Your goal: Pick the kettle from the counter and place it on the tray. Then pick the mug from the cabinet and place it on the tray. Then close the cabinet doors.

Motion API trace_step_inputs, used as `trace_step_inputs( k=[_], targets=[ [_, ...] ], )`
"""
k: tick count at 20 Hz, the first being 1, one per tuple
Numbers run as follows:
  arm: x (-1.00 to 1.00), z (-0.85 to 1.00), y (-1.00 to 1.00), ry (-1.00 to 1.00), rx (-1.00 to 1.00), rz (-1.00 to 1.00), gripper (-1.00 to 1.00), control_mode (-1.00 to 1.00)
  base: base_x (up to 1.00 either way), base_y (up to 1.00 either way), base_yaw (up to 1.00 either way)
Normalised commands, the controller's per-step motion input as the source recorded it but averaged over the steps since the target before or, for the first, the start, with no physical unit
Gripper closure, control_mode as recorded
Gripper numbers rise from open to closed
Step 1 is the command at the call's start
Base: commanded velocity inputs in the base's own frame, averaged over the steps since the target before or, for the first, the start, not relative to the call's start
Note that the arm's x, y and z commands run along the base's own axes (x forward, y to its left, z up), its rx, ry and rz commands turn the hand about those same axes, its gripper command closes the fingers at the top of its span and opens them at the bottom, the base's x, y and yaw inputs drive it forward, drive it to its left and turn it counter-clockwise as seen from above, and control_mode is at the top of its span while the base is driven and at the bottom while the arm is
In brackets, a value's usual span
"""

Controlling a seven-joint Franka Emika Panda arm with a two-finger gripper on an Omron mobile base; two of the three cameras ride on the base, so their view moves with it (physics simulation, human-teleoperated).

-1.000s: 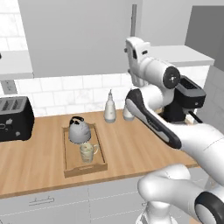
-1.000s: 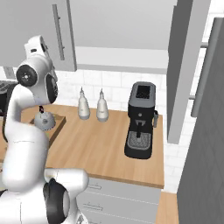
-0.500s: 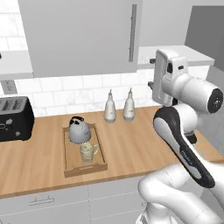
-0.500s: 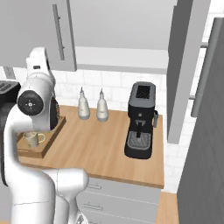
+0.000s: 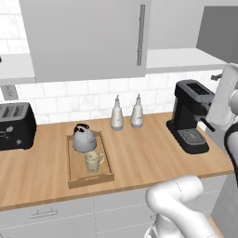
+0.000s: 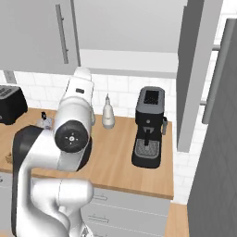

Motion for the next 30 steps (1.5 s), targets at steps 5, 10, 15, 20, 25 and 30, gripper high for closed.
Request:
trace_step_inputs(
  k=[5,10,15,20,25,30],
  targets=[
    [-0.07,-0.94,-1.00,0.00,0.39,0.07,-1.00,-1.00,0.00,0.00,0.00],
    [0.00,-1.00,-0.54,-0.01,0.20,0.07,-1.00,-1.00,0.00,0.00,0.00],
    [0.05,-1.00,-0.70,-0.01,0.17,0.00,-1.00,-1.00,0.00,0.00,0.00],
    [0.31,-0.93,-0.69,0.00,0.11,0.00,-1.00,-1.00,0.00,0.00,0.00],
    [0.45,-0.19,-0.85,-0.03,0.10,0.00,-1.00,-1.00,0.00,0.00,0.00],
    [0.61,0.16,-0.98,-0.03,0.11,0.00,-1.00,-1.00,0.00,0.00,0.00]
  ],
)
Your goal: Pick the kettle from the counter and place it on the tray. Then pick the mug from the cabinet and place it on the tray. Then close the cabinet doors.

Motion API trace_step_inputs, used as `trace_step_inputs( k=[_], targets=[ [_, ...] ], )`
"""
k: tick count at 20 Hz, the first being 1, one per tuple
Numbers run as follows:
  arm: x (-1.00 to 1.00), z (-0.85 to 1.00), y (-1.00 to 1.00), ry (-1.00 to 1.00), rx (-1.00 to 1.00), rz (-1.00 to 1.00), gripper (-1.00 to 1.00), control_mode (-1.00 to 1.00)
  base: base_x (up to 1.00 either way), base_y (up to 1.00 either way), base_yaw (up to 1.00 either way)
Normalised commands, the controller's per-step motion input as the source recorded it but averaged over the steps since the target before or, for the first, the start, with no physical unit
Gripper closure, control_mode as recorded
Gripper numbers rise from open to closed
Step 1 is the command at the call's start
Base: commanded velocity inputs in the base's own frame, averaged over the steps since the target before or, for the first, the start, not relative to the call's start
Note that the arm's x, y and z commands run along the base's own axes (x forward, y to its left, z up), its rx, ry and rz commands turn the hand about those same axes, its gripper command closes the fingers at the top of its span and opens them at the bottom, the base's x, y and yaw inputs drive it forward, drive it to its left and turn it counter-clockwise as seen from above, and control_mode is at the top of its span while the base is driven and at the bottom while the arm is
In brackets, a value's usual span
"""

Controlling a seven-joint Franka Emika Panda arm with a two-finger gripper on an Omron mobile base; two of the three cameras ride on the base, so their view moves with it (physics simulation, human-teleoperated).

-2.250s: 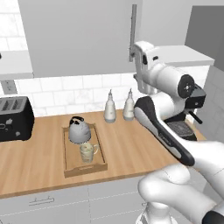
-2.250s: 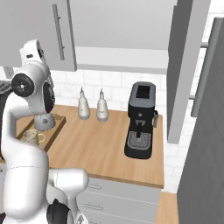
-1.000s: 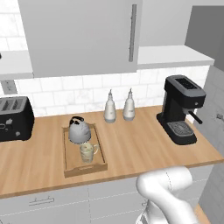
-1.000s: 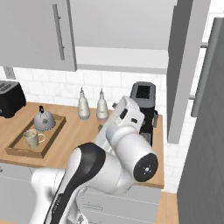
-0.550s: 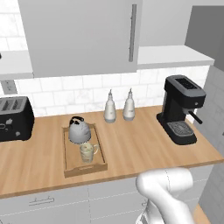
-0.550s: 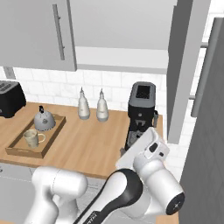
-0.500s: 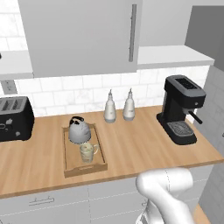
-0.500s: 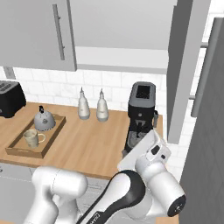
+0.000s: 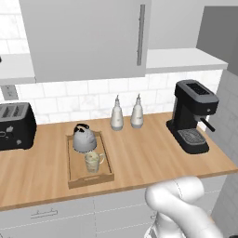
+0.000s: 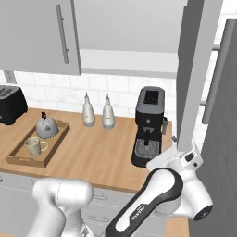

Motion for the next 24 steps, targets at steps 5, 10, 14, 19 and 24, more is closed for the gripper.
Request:
trace_step_inputs(
  k=[5,10,14,19,24],
  targets=[
    [0.35,0.00,-1.00,-0.03,0.02,0.08,-1.00,-1.00,0.00,0.00,0.00],
    [0.02,0.32,-0.84,-0.18,0.01,0.08,-1.00,-1.00,0.00,0.00,0.00],
    [0.00,0.60,-0.23,-0.28,0.00,0.00,-1.00,-1.00,0.00,0.00,0.00],
    [-0.07,0.81,-0.01,-0.29,-0.01,0.00,-1.00,-1.00,0.00,0.00,0.00],
    [-0.59,0.98,0.18,-0.45,-0.14,0.00,-1.00,-1.00,0.00,0.00,0.00]
  ],
)
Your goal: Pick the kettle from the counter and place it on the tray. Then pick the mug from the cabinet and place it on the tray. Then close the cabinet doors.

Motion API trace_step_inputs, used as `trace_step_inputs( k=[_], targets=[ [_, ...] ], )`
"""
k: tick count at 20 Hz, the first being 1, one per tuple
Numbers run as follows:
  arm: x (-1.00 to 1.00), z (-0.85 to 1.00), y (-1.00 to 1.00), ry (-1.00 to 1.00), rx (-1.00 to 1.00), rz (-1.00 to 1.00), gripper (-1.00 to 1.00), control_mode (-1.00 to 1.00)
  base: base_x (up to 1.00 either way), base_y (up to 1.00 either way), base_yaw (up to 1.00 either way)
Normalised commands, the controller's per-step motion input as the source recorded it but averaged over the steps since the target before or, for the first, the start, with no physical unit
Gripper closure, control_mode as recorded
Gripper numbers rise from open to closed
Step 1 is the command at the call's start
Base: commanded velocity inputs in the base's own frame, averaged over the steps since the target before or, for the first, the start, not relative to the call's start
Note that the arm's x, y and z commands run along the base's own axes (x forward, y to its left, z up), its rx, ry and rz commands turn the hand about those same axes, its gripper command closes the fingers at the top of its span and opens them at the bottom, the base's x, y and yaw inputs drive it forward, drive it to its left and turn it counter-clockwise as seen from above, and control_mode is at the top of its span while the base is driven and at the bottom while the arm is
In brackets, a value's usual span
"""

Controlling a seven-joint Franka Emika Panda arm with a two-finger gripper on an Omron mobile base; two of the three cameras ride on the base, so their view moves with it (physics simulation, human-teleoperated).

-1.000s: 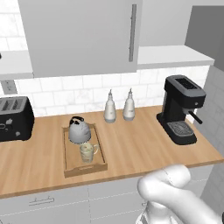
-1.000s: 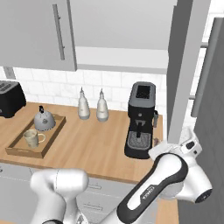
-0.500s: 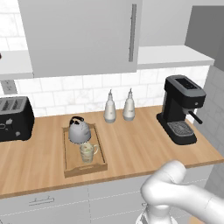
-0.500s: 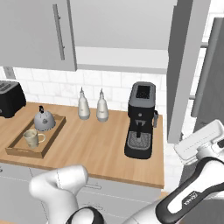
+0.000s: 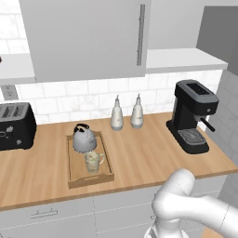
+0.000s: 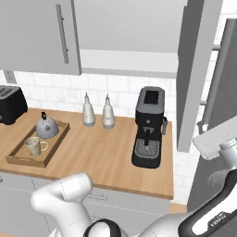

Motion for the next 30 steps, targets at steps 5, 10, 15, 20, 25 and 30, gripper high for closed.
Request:
trace_step_inputs(
  k=[5,10,15,20,25,30],
  targets=[
    [-0.92,0.76,0.61,-0.60,-0.29,0.07,-1.00,-1.00,0.00,0.00,0.00],
    [-1.00,0.72,0.90,-0.66,-0.36,0.07,-1.00,-1.00,0.00,0.00,0.00],
    [-0.93,0.48,1.00,-0.63,-0.39,0.05,-1.00,-1.00,0.00,0.00,0.00],
    [-0.72,0.27,1.00,-0.54,-0.43,0.00,-1.00,-1.00,0.00,0.00,0.00],
    [-0.84,0.05,1.00,-0.54,-0.48,-0.03,-1.00,-1.00,0.00,0.00,0.00],
    [-0.03,0.00,0.87,-0.20,-0.33,-0.35,-1.00,-1.00,0.00,0.00,0.00]
  ],
)
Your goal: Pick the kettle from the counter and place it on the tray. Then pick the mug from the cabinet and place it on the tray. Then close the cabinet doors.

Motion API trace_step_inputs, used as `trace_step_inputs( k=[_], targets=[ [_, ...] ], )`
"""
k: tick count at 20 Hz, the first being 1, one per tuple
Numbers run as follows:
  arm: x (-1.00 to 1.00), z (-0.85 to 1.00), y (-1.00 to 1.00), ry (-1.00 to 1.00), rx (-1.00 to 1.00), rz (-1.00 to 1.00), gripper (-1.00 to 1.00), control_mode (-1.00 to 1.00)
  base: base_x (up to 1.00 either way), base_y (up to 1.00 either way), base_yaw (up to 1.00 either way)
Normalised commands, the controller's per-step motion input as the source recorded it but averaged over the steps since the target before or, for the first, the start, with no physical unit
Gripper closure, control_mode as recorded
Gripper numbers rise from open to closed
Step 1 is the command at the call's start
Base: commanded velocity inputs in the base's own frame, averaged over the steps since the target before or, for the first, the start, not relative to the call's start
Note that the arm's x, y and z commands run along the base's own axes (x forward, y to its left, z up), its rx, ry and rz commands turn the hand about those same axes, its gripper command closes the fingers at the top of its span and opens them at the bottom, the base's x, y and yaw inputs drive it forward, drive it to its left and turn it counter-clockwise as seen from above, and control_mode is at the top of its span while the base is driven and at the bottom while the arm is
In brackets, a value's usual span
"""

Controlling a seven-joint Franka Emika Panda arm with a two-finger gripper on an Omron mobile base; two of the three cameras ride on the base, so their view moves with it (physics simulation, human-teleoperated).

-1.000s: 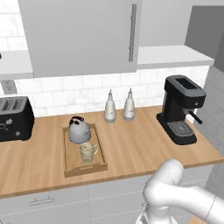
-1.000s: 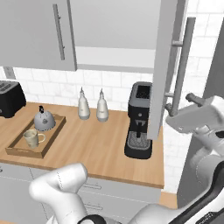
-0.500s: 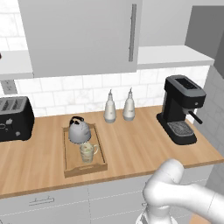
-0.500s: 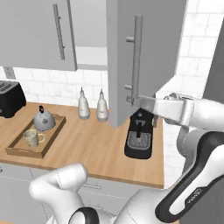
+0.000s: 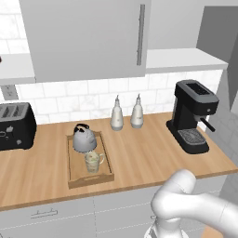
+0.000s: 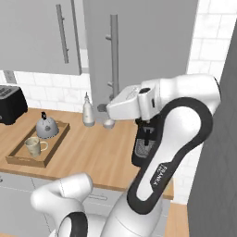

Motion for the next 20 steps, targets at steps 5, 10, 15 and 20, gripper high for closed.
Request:
trace_step_inputs(
  k=[5,10,15,20],
  targets=[
    [0.16,-0.15,0.74,-0.03,-0.21,-0.50,-1.00,-1.00,0.00,0.00,0.00],
    [0.00,-0.21,0.85,-0.09,-0.10,-0.65,-1.00,-1.00,0.00,0.00,0.00],
    [0.38,-0.20,0.34,-0.13,-0.02,-0.66,-1.00,-1.00,0.00,0.00,0.00],
    [0.63,-0.15,0.07,-0.24,0.01,-0.51,-1.00,-1.00,0.00,0.00,0.00]
  ],
)
